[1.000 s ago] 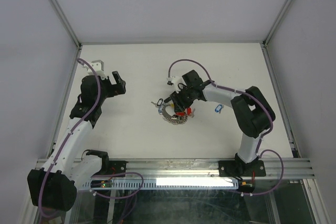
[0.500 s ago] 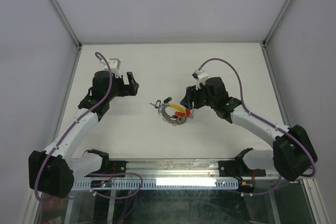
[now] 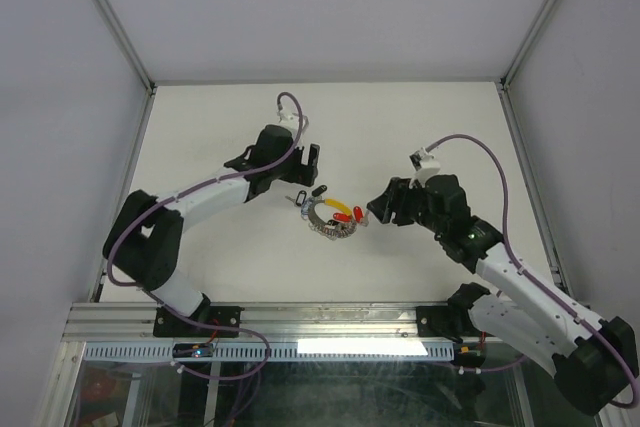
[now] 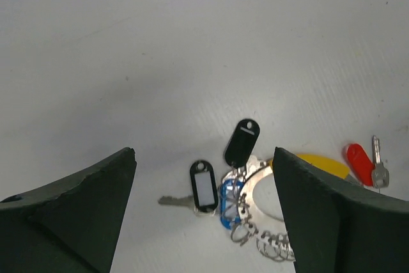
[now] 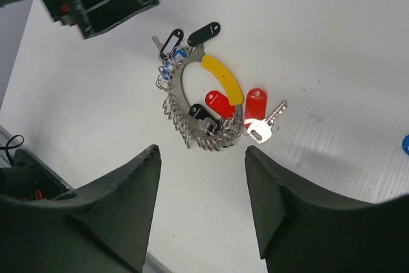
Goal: Put the keys on the keyring
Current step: Move the keyring to the center of the board, then pick up the keyring from the center of the board.
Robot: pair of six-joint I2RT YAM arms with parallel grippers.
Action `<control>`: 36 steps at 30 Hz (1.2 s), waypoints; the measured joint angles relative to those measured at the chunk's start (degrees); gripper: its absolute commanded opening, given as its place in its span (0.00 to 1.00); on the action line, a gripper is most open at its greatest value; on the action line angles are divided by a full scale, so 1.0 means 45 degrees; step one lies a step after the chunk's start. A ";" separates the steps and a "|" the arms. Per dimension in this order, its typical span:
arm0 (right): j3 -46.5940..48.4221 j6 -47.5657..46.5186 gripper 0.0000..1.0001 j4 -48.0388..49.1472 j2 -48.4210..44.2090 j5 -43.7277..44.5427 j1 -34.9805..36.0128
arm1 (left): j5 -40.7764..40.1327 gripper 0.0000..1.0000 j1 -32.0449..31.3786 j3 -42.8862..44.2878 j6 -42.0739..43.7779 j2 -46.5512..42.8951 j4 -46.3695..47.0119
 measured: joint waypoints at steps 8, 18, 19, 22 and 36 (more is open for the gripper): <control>-0.0714 0.1005 0.58 -0.1608 -0.2220 -0.0005 0.0000 | 0.0884 0.75 -0.0262 0.2992 0.0724 0.3832 0.0209; -0.0797 0.0845 0.60 -0.3036 -0.2662 0.0345 0.0000 | 0.2069 0.78 -0.0350 0.6824 0.1783 0.7718 -0.0627; -0.0787 0.0748 0.60 -0.3143 -0.2574 0.0379 0.0000 | 0.2161 0.79 -0.0350 0.6965 0.1821 0.7902 -0.0719; -0.0665 0.0398 0.61 -0.3507 -0.2293 0.0398 0.0000 | 0.2424 0.80 -0.0335 0.7257 0.1977 0.8063 -0.0899; 0.0155 -0.0733 0.62 -0.3905 -0.1690 0.0384 0.0000 | 0.3968 0.77 -0.0029 0.6241 0.1763 0.7805 0.0442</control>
